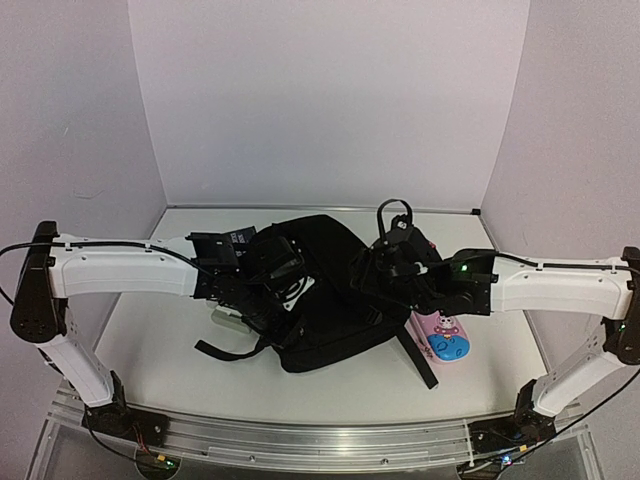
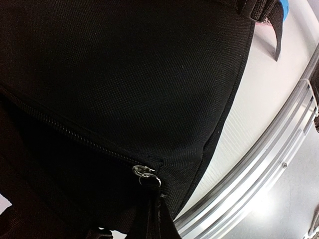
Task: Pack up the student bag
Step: Zip the student bag at the center of the board.
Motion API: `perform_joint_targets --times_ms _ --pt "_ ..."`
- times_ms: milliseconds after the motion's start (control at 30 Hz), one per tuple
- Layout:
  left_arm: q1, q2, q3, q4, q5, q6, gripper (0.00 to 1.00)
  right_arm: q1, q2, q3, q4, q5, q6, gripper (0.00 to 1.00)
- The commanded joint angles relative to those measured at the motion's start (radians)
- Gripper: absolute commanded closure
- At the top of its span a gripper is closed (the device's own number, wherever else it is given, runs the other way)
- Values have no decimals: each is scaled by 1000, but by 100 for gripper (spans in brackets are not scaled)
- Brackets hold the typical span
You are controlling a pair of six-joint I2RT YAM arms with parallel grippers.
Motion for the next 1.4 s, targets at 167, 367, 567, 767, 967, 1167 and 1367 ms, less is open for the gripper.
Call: perform_joint_targets --times_ms 167,367,567,767,967,1167,1367 --pt "-5 -78 33 27 -71 -23 100 19 -30 -62 98 -137 -200 28" --pt "-3 -93 48 29 -69 -44 100 106 -10 -113 226 -233 -349 28" --pt "3 -98 46 42 -56 -67 100 172 53 -113 316 -196 -396 27" --pt "21 -123 31 60 -44 -95 100 203 161 -73 351 -154 -430 36" --pt "37 -137 19 67 -12 -117 100 218 207 -67 367 -130 -434 40" --pt "46 -149 9 92 19 -123 100 227 252 -49 378 -96 -436 41" --pt "54 -154 -2 98 23 -135 100 236 305 -23 377 -61 -434 62"
